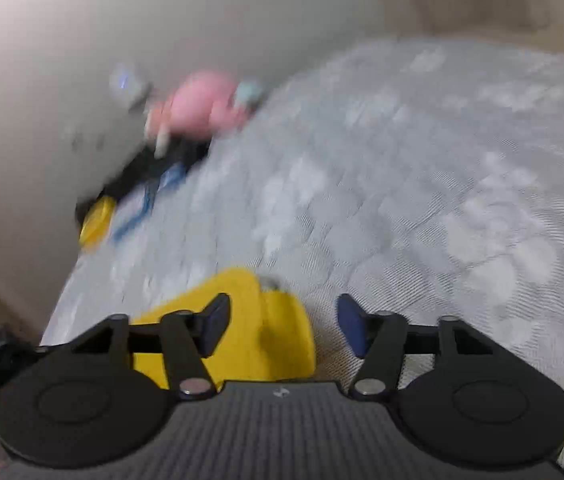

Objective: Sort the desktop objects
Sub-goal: 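Lower the yellow lid onto the glass container and press it down with both grippers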

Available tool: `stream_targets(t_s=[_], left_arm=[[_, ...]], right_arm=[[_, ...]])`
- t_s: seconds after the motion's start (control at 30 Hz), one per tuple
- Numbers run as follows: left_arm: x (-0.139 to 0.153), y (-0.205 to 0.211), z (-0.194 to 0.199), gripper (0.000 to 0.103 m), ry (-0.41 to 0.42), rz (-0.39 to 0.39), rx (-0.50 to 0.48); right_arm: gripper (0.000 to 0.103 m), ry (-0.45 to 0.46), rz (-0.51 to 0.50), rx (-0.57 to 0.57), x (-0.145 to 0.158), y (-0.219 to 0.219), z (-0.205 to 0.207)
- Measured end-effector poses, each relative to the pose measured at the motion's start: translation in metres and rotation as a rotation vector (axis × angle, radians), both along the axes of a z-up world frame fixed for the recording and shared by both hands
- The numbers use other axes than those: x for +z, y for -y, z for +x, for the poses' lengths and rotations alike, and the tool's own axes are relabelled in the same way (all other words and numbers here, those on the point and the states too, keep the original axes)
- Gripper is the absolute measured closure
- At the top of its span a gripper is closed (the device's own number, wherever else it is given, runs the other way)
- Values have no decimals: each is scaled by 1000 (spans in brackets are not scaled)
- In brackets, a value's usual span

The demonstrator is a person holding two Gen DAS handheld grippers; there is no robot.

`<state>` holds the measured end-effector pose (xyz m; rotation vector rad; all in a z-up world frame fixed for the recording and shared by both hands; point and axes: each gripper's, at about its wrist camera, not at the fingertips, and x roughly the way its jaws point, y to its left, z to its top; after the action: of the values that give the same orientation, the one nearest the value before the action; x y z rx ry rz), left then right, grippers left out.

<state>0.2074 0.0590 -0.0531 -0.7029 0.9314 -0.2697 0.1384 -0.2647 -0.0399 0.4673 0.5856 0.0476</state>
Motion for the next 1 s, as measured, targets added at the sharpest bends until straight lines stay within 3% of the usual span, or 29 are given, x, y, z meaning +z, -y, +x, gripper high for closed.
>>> stream_targets(t_s=[0.07,0.13,0.2,0.23,0.33,0.4,0.5,0.53,0.67,0.77,0.9,1.0], left_arm=[[1,4,-1,3,16,10,-41],[7,9,1,3,27,48,-81],[10,14,7,2,54,20,-118],[11,18,13,2,63,1,-144],[1,30,25,2,44,-129,-233],[-5,29,24,2,31,-168,-229],[1,3,19,2,29,-180,-143],[4,-7,18,2,20,-162,-117],[11,-30,15,2,-30,28,-23],[-1,-27,22,2,-79,19,-45],[-7,-2,35,1,-89,-5,-122],[2,19,41,1,-26,111,-167]], right_arm=[[39,11,-90,92,7,-10,5],[39,19,-154,110,7,-19,6],[39,-28,-164,124,0,-24,11],[45,-59,-146,141,-5,-25,16],[46,-65,-155,139,-9,-27,23],[53,-55,-205,142,-7,-31,29],[48,-41,-260,105,-13,-31,32],[49,-41,-248,99,-14,-29,32],[49,-23,-203,72,-12,-20,25],[46,-8,-161,66,-9,-14,21],[45,-22,-177,98,-10,-22,20],[48,-23,-235,128,-12,-35,26]])
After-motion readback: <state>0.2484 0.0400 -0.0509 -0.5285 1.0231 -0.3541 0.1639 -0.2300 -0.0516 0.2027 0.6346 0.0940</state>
